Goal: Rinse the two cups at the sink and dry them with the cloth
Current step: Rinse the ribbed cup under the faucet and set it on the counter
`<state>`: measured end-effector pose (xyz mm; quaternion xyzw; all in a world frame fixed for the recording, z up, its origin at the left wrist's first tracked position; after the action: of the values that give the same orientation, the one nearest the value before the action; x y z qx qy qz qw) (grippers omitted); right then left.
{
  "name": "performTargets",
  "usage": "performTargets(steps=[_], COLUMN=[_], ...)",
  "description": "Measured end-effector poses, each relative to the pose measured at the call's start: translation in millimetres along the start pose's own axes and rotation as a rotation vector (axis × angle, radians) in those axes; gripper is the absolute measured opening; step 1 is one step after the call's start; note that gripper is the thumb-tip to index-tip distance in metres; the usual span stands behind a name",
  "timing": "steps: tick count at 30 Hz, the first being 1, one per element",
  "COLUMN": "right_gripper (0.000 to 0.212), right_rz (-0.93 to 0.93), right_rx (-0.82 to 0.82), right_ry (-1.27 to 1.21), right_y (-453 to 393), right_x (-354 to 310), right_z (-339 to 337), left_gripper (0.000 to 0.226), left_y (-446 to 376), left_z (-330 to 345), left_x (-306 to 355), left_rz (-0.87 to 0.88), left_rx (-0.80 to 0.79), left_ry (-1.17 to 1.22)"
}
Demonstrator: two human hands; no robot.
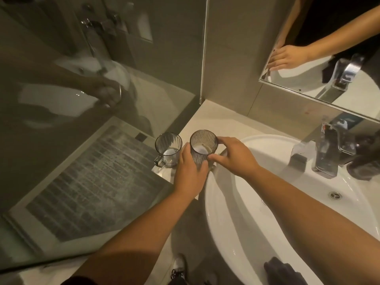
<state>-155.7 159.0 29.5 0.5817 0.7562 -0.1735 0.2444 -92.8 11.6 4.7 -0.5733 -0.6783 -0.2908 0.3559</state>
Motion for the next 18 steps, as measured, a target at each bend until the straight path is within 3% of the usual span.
performTargets(steps=[9,13,18], right_gripper=[0.059,0.061,0.058], right_rz=[-0.010,0.031,0.129], right_rx=[0.142,0.198,0.266], right_ry=[-0.030,-0.041,-0.058], right_y=[36,61,107], right_x=[-27,-28,-12], right_z=[-66,-92,-105], left_gripper=[0.067,0.076,0.088], left_y=[4,6,20], left_z=[-25,-29,-3], left_x=[43,66,84], left_rz=[0.121,0.257,0.371], left_rx=[-0.040,-0.067,-0.219], left_ry=[0.116,0.132,0.132])
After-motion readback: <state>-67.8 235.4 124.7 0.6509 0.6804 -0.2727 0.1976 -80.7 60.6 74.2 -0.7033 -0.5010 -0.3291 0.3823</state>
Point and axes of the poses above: each hand's wrist, its own y-axis away from the middle knuckle, its own z-axis out of the palm, x = y × z, the point moved 5 cm from there along -y, towards the middle knuckle, and after that the axes turned 6 degrees about z, right-handed, at the moved point
